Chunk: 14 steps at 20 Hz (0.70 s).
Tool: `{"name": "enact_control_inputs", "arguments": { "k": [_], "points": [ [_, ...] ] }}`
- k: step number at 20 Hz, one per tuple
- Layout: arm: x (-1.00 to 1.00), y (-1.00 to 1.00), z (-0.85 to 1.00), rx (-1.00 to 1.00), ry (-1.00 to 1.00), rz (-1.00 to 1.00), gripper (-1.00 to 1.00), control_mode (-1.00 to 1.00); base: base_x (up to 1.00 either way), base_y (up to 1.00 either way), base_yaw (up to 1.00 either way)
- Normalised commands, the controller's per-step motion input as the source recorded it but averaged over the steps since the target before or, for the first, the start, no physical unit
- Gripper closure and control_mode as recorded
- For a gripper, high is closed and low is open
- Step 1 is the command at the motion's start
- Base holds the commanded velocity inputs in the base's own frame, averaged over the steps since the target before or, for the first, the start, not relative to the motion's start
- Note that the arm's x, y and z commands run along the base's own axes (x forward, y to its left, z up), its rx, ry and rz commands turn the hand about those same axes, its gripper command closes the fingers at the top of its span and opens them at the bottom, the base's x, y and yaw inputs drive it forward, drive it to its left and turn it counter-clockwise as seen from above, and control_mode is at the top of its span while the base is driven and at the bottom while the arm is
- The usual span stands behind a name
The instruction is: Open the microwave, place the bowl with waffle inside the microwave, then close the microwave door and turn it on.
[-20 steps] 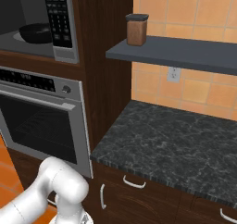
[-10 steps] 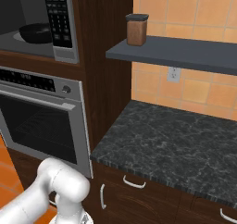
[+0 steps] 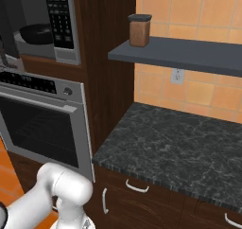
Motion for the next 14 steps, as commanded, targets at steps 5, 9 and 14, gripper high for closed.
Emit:
{"name": "enact_control_inputs", "arguments": {
  "k": [5, 9, 14],
  "points": [
    [0.87, 0.09, 0.0, 0.02, 0.04, 0.27, -1.0, -1.0, 0.0, 0.0, 0.0],
    [0.78, 0.58, 0.11, -0.01, 0.15, 0.13, -1.0, -1.0, 0.0, 0.0, 0.0],
    [0.72, 0.48, 0.3, -0.03, 0.14, 0.05, -1.0, -1.0, 0.0, 0.0, 0.0]
  ]
}}
